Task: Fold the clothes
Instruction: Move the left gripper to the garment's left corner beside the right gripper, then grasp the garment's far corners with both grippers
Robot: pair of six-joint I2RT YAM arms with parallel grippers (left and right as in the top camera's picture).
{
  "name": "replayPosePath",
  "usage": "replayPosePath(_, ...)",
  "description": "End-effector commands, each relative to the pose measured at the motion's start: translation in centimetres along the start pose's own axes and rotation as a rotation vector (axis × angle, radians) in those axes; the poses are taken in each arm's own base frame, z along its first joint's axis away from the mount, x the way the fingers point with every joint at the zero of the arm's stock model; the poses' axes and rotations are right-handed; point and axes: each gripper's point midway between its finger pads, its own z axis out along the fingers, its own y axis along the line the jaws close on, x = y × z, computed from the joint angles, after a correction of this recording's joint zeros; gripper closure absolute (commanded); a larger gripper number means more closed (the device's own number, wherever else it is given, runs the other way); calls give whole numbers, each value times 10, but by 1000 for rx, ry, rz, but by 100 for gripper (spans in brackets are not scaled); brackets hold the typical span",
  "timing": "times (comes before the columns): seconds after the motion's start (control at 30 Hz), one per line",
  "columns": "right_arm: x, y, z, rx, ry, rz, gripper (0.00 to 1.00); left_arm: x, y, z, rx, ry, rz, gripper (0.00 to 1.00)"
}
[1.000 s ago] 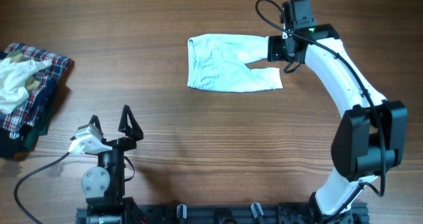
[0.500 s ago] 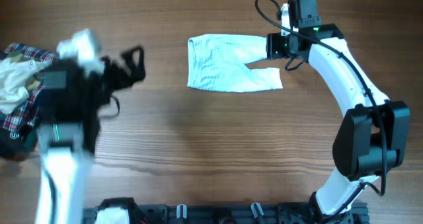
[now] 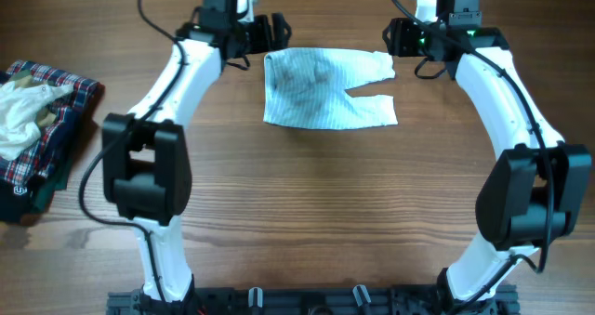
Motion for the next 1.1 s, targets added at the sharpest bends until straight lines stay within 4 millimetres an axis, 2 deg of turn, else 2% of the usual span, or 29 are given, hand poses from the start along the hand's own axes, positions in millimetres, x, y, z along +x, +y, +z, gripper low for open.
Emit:
replayPosePath(0.0,2,-8,29,10,2,-28,38,5,-20,20,36,0,59,1)
replayPosePath(0.1,15,-14,58,10,24,-34,38,4,-11,30,-101,-46,86,0)
replayPosePath(0.2,29,-20,78,12,52,-45,38,6,-14,32,-110,-48,94,0)
replayPosePath(0.27,42,-24,90,19,86,-39,38,6,2,34,-201,-64,91,0)
replayPosePath(0.37,48,-30,94,48,101,-64,37,11,17,39,-248,-54,73,0)
replayPosePath(0.53,52,-32,96,56,114,-61,37,32,33,58,-272,7,63,0)
replayPosePath(0.67,57,-32,97,53,127,-58,37,36,39,56,-304,21,61,1)
replayPosePath(0.7,61,-32,98,53,136,-57,37,35,41,55,-317,19,62,5)
replayPosePath(0.77,65,-33,98,54,143,-55,37,35,41,55,-316,19,61,23)
replayPosePath(0.87,65,-33,98,54,143,-55,37,36,41,55,-316,19,61,34)
replayPosePath(0.9,64,-33,98,54,141,-55,38,36,41,55,-318,23,61,33)
replayPosePath(0.93,63,-33,98,53,137,-54,38,37,41,55,-318,25,61,28)
replayPosePath(1.0,62,-32,99,53,130,-55,38,37,42,55,-323,25,61,28)
replayPosePath(1.07,62,-33,99,53,131,-54,38,37,50,55,-362,18,62,22)
